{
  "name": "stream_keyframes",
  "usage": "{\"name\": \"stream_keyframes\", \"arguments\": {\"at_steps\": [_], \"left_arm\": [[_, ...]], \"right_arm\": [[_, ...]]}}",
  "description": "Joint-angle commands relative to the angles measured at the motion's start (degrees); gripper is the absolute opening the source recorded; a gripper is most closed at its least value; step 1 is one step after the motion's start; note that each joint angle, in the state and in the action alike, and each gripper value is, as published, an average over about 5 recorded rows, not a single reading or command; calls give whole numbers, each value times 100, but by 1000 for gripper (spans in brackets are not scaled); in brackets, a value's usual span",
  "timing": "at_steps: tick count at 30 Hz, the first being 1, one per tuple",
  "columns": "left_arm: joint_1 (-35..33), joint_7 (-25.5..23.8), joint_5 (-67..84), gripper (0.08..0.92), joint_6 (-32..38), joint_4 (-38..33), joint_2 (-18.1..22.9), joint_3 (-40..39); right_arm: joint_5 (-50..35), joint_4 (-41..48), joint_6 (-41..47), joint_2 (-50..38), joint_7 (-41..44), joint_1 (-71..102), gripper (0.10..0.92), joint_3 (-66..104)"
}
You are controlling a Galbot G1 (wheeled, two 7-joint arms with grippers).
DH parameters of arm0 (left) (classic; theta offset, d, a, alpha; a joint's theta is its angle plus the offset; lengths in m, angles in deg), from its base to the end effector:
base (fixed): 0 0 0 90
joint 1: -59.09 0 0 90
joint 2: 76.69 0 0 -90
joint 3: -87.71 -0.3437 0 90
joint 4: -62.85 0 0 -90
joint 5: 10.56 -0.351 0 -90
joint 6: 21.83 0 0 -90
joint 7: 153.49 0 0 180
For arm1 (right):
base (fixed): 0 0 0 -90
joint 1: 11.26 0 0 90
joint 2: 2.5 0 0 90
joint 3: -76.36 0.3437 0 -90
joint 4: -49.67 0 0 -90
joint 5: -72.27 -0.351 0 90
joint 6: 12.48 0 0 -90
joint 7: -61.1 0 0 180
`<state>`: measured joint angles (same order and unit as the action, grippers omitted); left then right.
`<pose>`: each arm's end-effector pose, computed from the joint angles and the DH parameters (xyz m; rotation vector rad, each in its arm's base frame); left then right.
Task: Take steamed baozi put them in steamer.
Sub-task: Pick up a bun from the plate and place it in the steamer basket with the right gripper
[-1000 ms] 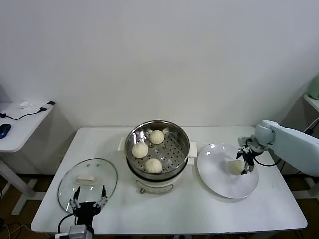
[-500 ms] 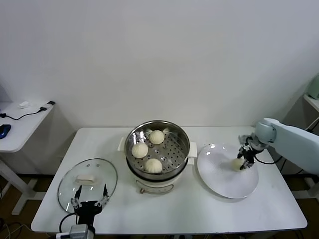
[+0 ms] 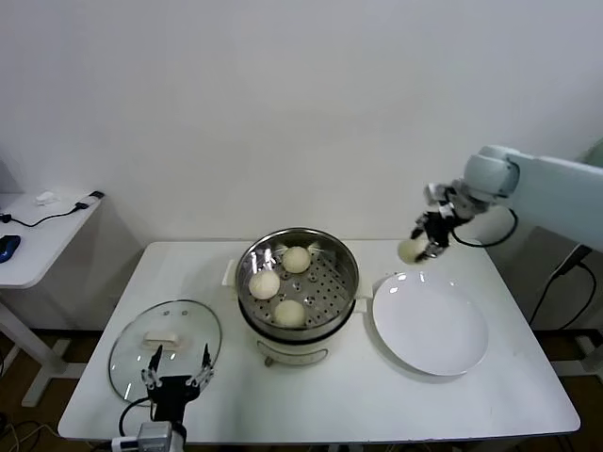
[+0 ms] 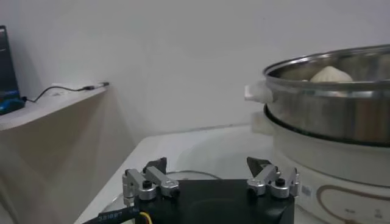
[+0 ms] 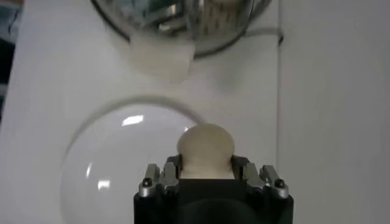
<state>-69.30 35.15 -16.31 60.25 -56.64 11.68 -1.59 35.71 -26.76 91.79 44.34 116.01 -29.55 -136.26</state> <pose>0.1334 0.0086 -0.3235 0.2083 -2.8437 -0.2204 0.5395 -0.0818 -0.0154 1.3470 -1.5273 1.3437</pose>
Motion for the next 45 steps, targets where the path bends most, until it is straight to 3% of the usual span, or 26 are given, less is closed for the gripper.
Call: {"name": "stream_keyframes", "arguments": {"at_steps": [1, 7, 15, 23, 38, 45], "left_arm": [[-1, -1, -24, 823, 5, -16, 18, -71], [-15, 3, -32, 823, 18, 1, 22, -49], [-32, 6, -32, 823, 31, 18, 26, -25], [-25, 3, -23, 823, 34, 41, 10, 7], [4, 1, -4, 823, 25, 61, 6, 24], [-8, 0, -5, 823, 15, 43, 8, 26]], "right_arm": [[-1949, -1643, 656, 792, -633, -1493, 560, -464], [-1879, -1526, 975, 1339, -1090, -755, 560, -378], [-1279, -716, 1203, 1743, -1445, 330, 560, -252], [-765, -388, 1297, 1757, -1588, 947, 558, -169], [-703, -92, 1257, 1751, -1565, 1232, 565, 119], [-899, -159, 785, 1546, -957, 836, 727, 286]]}}
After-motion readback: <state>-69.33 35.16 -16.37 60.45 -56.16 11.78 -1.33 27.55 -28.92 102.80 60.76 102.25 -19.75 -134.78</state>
